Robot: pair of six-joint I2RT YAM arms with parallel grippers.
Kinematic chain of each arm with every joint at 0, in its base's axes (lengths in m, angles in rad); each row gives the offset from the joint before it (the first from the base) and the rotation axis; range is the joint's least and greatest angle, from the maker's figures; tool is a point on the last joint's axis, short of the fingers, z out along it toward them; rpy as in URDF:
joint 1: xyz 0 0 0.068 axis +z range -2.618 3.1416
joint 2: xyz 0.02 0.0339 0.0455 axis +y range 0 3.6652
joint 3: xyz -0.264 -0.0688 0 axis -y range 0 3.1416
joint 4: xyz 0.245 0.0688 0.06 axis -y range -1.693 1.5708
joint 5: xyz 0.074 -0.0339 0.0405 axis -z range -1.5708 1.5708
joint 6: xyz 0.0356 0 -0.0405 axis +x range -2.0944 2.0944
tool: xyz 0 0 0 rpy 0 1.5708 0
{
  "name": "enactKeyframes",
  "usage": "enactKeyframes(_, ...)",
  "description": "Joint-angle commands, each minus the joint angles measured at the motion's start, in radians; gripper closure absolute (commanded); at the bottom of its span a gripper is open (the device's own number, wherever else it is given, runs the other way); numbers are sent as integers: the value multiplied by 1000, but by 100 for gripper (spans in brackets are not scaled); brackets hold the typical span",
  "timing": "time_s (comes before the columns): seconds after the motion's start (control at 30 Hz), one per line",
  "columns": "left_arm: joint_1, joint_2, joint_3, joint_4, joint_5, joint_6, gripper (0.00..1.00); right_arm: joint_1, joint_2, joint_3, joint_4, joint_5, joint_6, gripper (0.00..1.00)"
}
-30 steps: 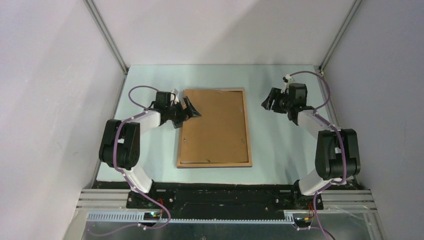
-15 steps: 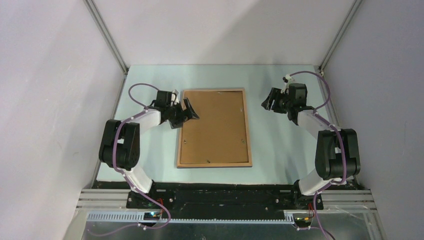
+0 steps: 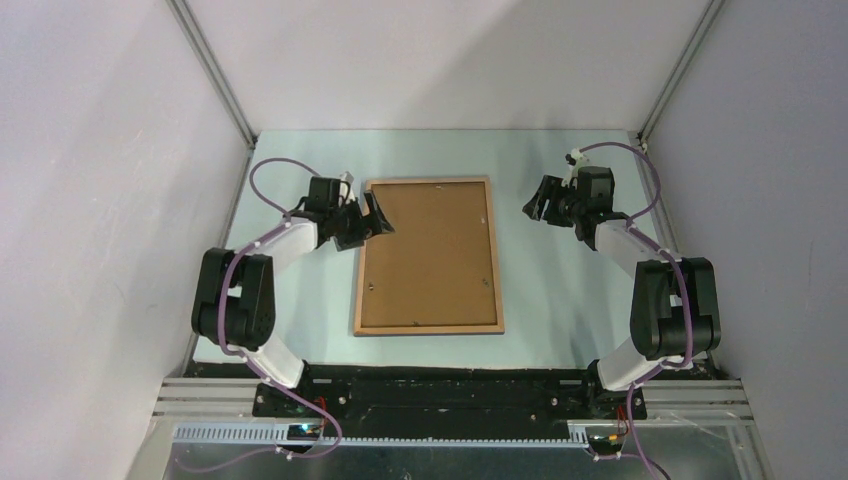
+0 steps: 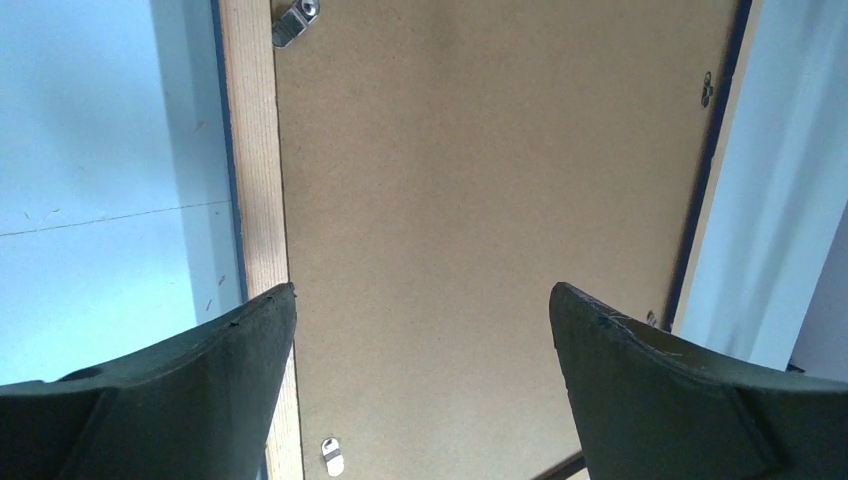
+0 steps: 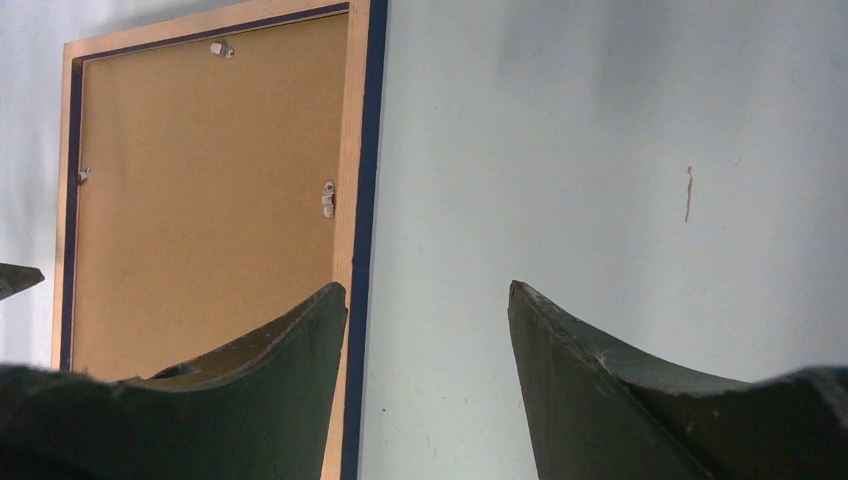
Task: Put the photo into the frame
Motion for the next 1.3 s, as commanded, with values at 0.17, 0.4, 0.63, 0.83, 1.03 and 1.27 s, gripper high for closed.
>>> enactKeyframes(0.17, -7, -55, 53, 10, -48, 65, 0, -6, -8, 0, 36, -10, 0, 35)
enactKeyframes(0.4, -7, -42, 95, 10, -45, 119, 0, 12, -17, 0, 42, -9, -37, 34)
enactKeyframes(0.63, -7, -35, 133, 11, -114, 237, 0, 78, -38, 0, 42, 10, -128, 30)
enactKeyframes(0.83, -4, -34, 146, -55, -185, 349, 0, 144, -14, 44, 11, 56, -205, 25)
enactKeyframes(1.03, -4, -28, 119, -122, -213, 433, 2, 184, 64, 102, -22, 68, -213, 24)
enactKeyframes(1.27, -4, 63, 149, -205, -169, 471, 20, 218, 118, 142, -23, 79, -225, 25)
